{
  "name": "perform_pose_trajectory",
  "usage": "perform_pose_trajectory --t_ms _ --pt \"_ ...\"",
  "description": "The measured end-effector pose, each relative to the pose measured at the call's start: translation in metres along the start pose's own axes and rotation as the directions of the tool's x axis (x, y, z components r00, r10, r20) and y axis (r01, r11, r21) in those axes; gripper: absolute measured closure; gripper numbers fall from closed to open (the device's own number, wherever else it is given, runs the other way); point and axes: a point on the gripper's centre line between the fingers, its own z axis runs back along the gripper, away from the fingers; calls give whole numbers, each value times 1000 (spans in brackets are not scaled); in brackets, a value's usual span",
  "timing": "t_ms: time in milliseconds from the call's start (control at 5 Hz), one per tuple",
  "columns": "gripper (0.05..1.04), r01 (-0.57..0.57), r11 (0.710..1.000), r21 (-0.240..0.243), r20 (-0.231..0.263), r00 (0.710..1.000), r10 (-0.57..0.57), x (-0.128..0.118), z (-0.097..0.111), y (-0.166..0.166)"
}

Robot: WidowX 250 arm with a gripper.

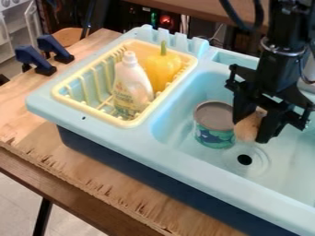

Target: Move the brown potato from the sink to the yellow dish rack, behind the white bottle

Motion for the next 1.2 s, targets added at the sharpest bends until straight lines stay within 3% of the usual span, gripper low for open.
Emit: perform_pose_trajectory --t_ms 200,400,600,800,1000,1200 --pt "538 -18 1000 7 29 999 17 -2 14 4" --pt "538 -40 999 -6 176 984 41 -2 60 13" --pt "538 -69 997 -17 223 972 71 -10 84 31" --pt "538 -142 990 -12 185 972 142 -17 88 57" --pt "538 -283 959 -24 249 927 280 -29 107 105" --pt "540 -402 915 -36 281 875 395 -49 117 141"
